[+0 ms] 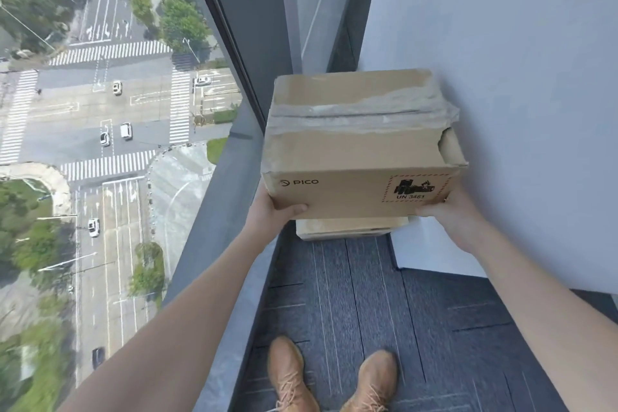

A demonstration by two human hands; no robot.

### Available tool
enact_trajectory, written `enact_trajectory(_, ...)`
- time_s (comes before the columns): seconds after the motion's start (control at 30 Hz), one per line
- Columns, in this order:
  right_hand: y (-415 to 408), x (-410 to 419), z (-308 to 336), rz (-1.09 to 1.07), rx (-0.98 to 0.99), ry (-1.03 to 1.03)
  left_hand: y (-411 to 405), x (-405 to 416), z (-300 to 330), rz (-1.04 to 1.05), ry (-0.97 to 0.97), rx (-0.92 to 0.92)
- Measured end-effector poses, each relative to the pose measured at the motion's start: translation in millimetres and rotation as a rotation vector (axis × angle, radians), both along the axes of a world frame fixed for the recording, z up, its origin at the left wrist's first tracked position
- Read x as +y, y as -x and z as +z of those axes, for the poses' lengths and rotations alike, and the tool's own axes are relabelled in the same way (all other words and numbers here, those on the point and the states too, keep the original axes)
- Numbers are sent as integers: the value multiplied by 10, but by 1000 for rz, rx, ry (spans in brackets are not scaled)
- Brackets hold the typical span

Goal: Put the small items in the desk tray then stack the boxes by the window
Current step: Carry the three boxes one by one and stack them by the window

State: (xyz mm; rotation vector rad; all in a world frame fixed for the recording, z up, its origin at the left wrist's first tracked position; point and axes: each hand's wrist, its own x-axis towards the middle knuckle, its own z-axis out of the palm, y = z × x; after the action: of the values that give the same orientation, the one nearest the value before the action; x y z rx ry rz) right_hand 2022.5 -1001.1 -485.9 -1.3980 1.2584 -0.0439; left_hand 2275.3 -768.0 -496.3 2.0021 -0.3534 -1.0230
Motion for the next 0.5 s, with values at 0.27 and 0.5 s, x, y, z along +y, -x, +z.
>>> enact_trajectory(0.27,86,167,-964,6,95,15,289,183,-995,32,-137,-10)
enact_trajectory(0.5,158,141,-1463,2,71,63,362,166,-1464,55,-167,-37)
